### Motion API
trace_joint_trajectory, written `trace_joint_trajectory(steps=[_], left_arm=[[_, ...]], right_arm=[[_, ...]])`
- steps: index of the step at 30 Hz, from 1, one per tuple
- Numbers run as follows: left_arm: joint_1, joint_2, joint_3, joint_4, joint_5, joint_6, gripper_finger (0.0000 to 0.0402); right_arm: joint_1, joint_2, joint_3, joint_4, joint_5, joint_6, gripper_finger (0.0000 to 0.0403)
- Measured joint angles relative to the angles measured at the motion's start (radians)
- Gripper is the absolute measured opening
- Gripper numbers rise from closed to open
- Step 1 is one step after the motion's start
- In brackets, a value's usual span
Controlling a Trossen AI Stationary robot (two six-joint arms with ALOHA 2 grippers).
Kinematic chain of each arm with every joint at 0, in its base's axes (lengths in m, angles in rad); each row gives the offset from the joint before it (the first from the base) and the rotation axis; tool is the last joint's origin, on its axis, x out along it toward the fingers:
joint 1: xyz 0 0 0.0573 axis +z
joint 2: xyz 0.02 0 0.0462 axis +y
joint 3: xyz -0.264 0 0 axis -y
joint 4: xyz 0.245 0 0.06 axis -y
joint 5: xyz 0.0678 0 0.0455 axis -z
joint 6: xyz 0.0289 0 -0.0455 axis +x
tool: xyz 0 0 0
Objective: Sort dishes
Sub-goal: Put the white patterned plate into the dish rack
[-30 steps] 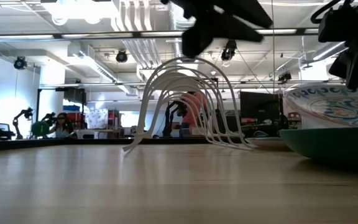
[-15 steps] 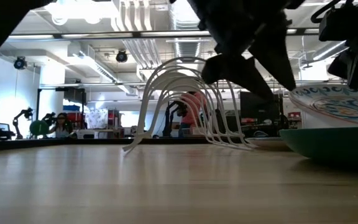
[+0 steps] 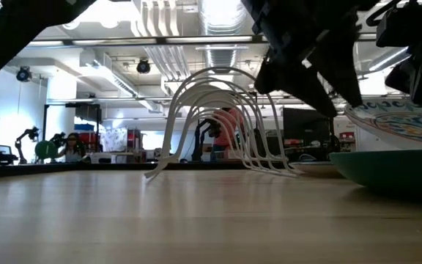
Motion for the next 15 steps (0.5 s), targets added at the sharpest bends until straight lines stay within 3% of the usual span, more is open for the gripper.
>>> trace_joint_trajectory(steps=[15], left_arm=[[0.016, -0.017, -0.003, 0.024, 0.002, 0.002, 0.0167]], right_arm=[[0.000, 0.000, 0.000, 0.011, 0.000, -0.015, 0.0000]])
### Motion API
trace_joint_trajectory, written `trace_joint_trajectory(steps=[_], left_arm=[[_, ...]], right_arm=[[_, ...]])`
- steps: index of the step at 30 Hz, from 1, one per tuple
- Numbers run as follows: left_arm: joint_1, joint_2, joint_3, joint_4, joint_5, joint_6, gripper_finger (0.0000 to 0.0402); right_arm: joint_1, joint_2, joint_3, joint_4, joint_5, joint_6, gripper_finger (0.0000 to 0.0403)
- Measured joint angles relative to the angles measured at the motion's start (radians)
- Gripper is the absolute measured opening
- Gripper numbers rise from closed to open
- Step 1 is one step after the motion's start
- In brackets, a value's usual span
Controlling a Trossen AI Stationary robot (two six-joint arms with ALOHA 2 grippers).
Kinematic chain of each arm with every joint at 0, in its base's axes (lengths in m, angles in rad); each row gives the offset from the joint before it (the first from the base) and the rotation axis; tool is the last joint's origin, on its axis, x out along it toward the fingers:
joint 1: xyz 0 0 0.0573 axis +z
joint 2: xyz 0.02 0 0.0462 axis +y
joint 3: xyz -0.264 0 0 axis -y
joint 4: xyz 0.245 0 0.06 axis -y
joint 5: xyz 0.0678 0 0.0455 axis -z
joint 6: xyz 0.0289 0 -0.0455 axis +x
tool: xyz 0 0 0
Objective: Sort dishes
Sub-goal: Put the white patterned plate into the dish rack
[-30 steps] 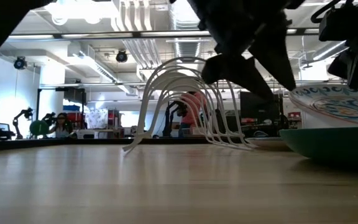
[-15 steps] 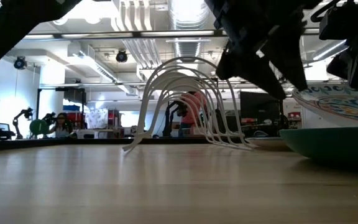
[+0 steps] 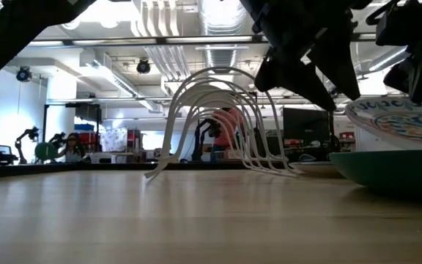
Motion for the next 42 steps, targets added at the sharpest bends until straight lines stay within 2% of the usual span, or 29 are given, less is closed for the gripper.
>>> trace_joint_trajectory(steps=[9, 22, 25, 31, 34, 38, 42], left_arm=[[0.006, 0.002, -0.034, 0.054, 0.097, 0.041, 0.0167], [0.015, 0.010, -0.060, 0.142, 0.173, 0.083, 0.0167], [0.021, 0.010, -0.104, 0.194, 0.196, 0.059, 0.0167], [0.039, 0.010, -0.204, 0.383, 0.324, 0.018, 0.0167], [0.042, 0.010, -0.224, 0.438, 0.341, 0.006, 0.0165], [0.045, 0.010, -0.248, 0.480, 0.343, 0.007, 0.0150], [0.048, 0.010, -0.269, 0.509, 0.343, 0.007, 0.0097]], right_arm=[[0.000, 0.000, 0.000, 0.013, 0.000, -0.020, 0.0000], [0.000, -0.003, -0.001, 0.067, 0.000, -0.085, 0.0000], [0.000, -0.009, -0.001, 0.076, 0.000, -0.090, 0.0000], [0.000, -0.013, -0.001, 0.089, 0.001, -0.093, 0.0000], [0.000, -0.013, -0.001, 0.092, 0.003, -0.095, 0.0000], [0.000, -0.014, 0.000, 0.096, 0.004, -0.098, 0.0000], [0.000, -0.014, 0.000, 0.096, 0.005, -0.100, 0.0000]])
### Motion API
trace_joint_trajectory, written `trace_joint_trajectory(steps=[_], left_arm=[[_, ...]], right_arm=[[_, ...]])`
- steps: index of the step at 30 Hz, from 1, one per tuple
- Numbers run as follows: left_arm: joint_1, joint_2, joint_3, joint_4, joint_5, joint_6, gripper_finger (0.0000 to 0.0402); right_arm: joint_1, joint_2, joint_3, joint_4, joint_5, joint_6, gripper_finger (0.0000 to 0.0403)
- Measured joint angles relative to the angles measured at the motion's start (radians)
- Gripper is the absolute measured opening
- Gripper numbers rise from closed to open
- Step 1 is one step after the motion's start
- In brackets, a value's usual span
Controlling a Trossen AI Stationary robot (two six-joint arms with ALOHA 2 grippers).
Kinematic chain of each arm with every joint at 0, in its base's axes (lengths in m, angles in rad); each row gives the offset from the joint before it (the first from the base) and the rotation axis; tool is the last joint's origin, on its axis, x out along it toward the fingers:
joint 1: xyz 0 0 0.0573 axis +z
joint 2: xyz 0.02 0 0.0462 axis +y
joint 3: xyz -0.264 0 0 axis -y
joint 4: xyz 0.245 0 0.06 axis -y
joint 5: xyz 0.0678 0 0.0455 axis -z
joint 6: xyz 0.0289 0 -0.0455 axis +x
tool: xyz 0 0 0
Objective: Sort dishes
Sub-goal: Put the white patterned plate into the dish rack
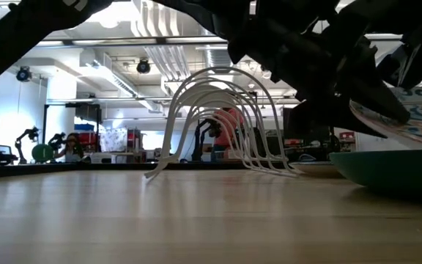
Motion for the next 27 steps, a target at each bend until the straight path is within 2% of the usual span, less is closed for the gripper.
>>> trace_joint_trajectory(steps=[3, 10, 16, 20, 27], left_arm=[[0.002, 0.000, 0.000, -0.002, 0.024, -0.029, 0.0035], [0.000, 0.000, 0.014, -0.006, 0.011, 0.005, 0.0032], [0.000, -0.004, 0.020, 0.003, -0.008, 0.024, 0.0032], [-0.004, -0.009, 0.029, 0.011, 0.001, 0.054, 0.0018], [-0.006, -0.013, 0.029, 0.003, 0.004, 0.054, 0.0016]], right_arm=[[0.000, -0.003, 0.002, 0.013, -0.008, 0.000, 0.0000], [0.001, -0.043, 0.003, 0.021, -0.030, 0.007, 0.0000], [0.000, -0.114, 0.001, 0.016, -0.027, 0.074, 0.0008], [-0.003, -0.157, 0.018, -0.024, 0.008, 0.125, 0.0041], [-0.002, -0.176, 0.073, -0.065, -0.003, 0.210, 0.0120]])
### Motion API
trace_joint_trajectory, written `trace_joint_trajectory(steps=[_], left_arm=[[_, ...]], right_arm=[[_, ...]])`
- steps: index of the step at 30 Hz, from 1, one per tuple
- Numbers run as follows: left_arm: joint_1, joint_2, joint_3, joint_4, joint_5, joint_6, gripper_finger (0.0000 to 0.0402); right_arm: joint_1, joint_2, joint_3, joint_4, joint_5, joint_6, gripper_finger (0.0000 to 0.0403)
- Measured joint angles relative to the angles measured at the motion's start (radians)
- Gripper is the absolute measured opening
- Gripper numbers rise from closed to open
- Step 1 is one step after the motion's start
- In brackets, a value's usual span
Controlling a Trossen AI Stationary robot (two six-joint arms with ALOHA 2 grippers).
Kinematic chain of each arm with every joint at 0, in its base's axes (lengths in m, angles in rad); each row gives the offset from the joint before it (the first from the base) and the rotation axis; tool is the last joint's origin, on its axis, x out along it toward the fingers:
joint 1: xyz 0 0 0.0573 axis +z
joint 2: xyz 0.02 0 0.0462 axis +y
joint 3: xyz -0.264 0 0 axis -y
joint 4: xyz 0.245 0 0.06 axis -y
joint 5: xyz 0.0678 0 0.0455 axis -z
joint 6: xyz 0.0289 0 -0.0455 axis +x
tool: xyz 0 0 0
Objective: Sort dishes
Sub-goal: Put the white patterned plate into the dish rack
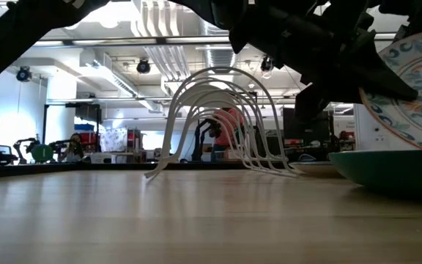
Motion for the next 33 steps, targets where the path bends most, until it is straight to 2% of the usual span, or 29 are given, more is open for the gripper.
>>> trace_joint_trajectory(steps=[3, 10, 15, 19, 28, 33], left_arm=[[0.000, 0.000, 0.000, 0.000, -0.007, 0.000, 0.0016], [0.000, 0.000, -0.001, -0.006, -0.006, -0.002, 0.0016], [0.000, 0.002, -0.001, -0.007, -0.009, -0.002, 0.0016], [0.000, 0.002, -0.002, -0.007, -0.011, 0.006, 0.0016], [0.001, 0.003, -0.002, -0.008, -0.015, 0.006, 0.0016], [0.000, 0.003, -0.002, -0.009, -0.022, 0.006, 0.0016]], right_arm=[[0.001, 0.000, 0.040, -0.070, -0.023, 0.032, 0.0152], [0.001, 0.000, 0.135, -0.161, -0.216, 0.107, 0.0216], [0.001, 0.005, 0.146, -0.193, -0.268, 0.156, 0.0246], [0.001, 0.045, 0.142, -0.275, -0.273, 0.163, 0.0251], [0.002, 0.132, 0.140, -0.228, -0.348, 0.142, 0.0244], [0.013, 0.171, 0.140, -0.220, -0.357, 0.133, 0.0251]])
